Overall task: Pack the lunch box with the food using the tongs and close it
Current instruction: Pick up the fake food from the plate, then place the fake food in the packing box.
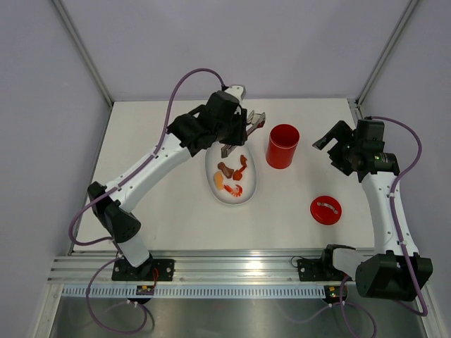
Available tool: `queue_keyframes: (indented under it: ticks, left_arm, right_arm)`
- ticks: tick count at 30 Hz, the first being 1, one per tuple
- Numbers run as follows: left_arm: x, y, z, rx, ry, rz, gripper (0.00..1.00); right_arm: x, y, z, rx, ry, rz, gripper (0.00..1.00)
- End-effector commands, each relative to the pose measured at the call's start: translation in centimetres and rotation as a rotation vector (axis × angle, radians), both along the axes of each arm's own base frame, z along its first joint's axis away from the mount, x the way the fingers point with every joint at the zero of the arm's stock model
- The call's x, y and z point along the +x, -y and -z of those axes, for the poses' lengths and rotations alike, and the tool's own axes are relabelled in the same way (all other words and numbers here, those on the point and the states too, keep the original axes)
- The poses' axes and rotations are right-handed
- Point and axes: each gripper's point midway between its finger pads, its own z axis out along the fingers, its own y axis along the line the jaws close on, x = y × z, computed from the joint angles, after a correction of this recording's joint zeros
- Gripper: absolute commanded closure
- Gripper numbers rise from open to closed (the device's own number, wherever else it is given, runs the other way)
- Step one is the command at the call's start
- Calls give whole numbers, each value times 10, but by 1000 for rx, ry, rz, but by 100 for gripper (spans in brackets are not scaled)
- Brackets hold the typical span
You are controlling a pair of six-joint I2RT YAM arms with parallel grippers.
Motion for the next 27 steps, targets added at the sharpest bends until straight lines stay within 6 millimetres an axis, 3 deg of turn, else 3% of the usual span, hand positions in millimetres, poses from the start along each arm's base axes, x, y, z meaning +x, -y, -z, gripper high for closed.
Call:
queue_keyframes:
  ticks: [1, 6, 9, 14, 22, 27]
  left_arm:
    - [5, 34, -31, -105, 66, 88, 78]
    - [4, 60, -46, -170, 84, 148, 78]
    - [3, 73, -45, -181, 72, 178, 78]
    - [5, 90, -27, -169, 30, 206, 77]
    - [5, 101, -13, -172, -6, 223, 53]
    - [4, 101, -16, -173, -1, 225, 48]
  right_arm:
    - [4, -2, -13, -9, 48, -10, 1]
    - [2, -1, -12, -14, 45, -8, 0]
    - [2, -1, -12, -12, 43, -4, 0]
    - [0, -1, -12, -15, 43, -5, 0]
    - [-2, 1, -14, -23, 43, -2, 0]
    - [-3, 0, -14, -20, 43, -1, 1]
